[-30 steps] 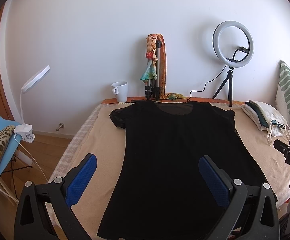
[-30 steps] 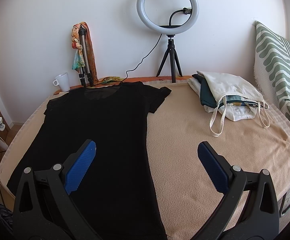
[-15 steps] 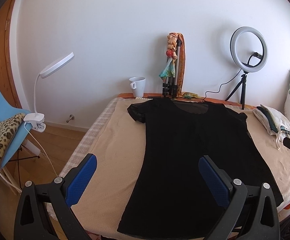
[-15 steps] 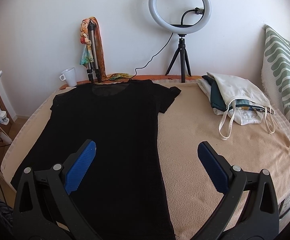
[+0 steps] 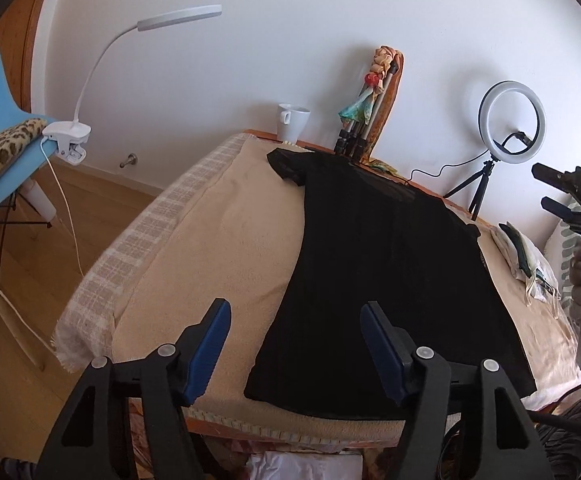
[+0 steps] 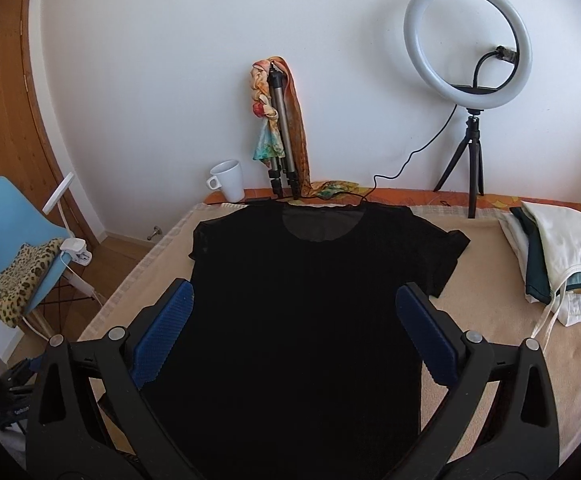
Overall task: Fold small clothes
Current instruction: 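Grasp the T-shirt shoulder with the right tool while the left tool grasps the hem edge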
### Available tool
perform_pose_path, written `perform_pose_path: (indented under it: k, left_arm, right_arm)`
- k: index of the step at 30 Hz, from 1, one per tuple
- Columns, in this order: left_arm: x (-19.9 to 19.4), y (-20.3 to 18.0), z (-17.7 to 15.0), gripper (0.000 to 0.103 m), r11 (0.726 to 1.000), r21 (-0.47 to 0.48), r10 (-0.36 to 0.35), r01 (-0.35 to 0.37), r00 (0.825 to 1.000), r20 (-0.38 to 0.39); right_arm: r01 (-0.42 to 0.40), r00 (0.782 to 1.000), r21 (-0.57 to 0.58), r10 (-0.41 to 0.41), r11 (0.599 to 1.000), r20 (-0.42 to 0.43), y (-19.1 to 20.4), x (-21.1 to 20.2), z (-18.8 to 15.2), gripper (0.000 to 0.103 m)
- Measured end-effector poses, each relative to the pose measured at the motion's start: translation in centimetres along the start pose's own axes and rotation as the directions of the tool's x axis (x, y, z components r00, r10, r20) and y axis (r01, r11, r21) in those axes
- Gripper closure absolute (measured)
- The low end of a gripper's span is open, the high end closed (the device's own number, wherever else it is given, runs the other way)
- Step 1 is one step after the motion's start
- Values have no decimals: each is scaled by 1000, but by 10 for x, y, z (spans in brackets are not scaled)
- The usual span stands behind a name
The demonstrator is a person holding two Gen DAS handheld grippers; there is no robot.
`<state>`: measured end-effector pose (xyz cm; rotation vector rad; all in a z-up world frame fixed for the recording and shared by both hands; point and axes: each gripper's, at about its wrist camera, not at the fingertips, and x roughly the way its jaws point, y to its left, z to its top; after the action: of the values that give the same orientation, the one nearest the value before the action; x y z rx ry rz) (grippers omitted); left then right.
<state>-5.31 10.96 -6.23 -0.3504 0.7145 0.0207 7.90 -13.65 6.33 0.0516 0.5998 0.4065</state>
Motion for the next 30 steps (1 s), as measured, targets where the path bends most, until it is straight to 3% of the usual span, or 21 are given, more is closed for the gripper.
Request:
perform_pose_path:
  k: [4, 14, 22, 30]
  left_arm:
    - [13, 10, -17, 44, 996, -73, -54, 49, 996, -67]
    - [33, 26, -30, 58, 991, -129, -52, 36, 991, -123]
    - [46, 38, -32, 65, 983, -175, -84, 55, 983, -164]
    - [53, 37, -30, 82, 982, -166, -115, 86, 978, -176]
  right_arm:
    - [-71, 997, -29, 70, 997, -34, 21, 36, 21, 4]
    - [-213, 965, -48, 202, 976, -169, 70, 125, 71, 20]
    - [-237, 942, -48, 217, 970, -255, 97, 206, 101, 31]
    - [-244, 908, -42, 213, 969, -361, 134, 297, 100, 36]
